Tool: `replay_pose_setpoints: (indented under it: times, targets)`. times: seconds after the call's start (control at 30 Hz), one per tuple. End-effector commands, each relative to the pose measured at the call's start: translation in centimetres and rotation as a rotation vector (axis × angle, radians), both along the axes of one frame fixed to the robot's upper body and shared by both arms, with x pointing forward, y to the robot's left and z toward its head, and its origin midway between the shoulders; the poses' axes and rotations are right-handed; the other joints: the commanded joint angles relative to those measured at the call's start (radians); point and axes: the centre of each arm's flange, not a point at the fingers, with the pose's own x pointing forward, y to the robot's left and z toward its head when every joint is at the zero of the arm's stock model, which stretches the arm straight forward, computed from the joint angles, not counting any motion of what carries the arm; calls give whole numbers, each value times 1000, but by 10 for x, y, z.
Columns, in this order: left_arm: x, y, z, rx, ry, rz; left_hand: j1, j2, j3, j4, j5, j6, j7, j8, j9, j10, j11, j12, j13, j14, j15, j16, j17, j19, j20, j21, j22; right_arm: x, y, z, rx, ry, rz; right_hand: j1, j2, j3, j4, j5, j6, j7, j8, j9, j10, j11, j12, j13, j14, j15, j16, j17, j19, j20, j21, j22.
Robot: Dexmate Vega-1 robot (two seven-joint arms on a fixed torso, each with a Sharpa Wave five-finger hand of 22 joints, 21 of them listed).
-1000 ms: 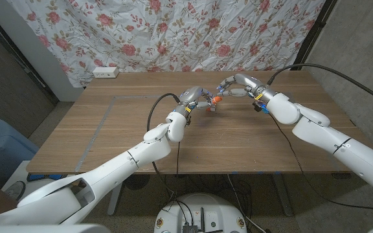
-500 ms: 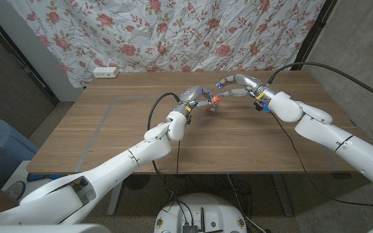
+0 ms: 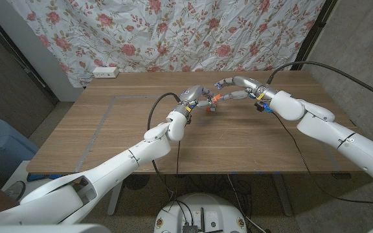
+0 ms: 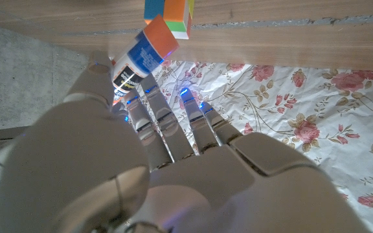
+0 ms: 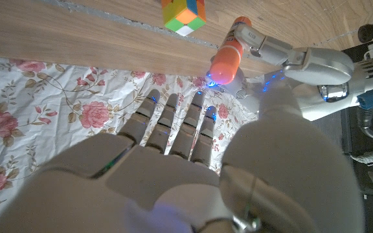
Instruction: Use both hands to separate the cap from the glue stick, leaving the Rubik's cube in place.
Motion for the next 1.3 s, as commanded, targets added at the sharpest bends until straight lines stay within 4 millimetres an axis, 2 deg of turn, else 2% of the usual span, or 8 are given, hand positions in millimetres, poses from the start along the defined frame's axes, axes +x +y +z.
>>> replay_pose_setpoints:
  times: [0.03,0.2,0.4,0.73,0.9,1.13,1.3]
  targets:
    - [-1,1,0,9,-7,-11,24,66,2,10,6,113,46,7,3,43,-36,3,5,8,-147,-5,3,-1,0,1,2,3,0,-1,-55,32,4,1,-1,7,-2,9,-37,8,-8,3,-30,5,2,6,-24,17,-12,-1,-13,5,0,3]
    - [0,2,0,10,-6,-11,23,65,3,10,6,115,47,8,3,42,-36,3,5,8,-147,-5,2,-1,0,1,2,4,0,-1,-62,32,-11,15,-2,13,-8,12,-59,11,-8,4,-46,2,3,7,-29,19,-17,-2,-14,5,2,3]
    - [2,2,1,20,-12,-22,21,65,4,10,6,115,46,8,3,42,-36,3,5,9,-147,-6,2,-1,0,1,2,4,0,-1,-55,17,-33,17,-10,12,-10,9,-43,2,4,4,-45,2,8,8,-31,17,-20,-3,-10,4,4,3]
    - [2,3,0,26,-13,-26,17,66,6,11,6,113,48,7,3,42,-36,3,5,11,-147,-7,1,-1,0,1,2,5,-1,-3,-29,-13,-51,18,-8,17,-6,5,26,-8,42,7,18,-10,37,9,11,-14,-8,-2,15,-13,12,3]
    - [2,3,0,25,-11,-24,15,66,7,11,6,115,48,8,3,42,-36,3,5,11,-147,-8,1,-2,-1,1,2,5,0,-5,-19,-33,-60,24,-4,22,-6,4,49,-15,53,7,52,-17,47,6,34,-30,0,-2,29,-21,15,3]
    - [1,4,-2,21,-5,-21,12,67,9,12,6,114,49,8,3,42,-36,3,5,12,-148,-8,1,-2,0,1,2,5,2,-8,-15,-59,-69,54,0,34,-16,4,66,-18,63,8,91,-24,55,1,68,-59,11,-4,48,-38,17,2]
    - [2,4,-2,17,-2,-15,10,66,10,12,6,115,49,8,3,42,-36,3,5,12,-148,-10,0,-2,0,1,2,4,6,-9,-13,-76,-71,96,3,49,-26,6,96,-20,77,8,110,-28,56,-5,87,-75,16,-6,62,-48,17,2]
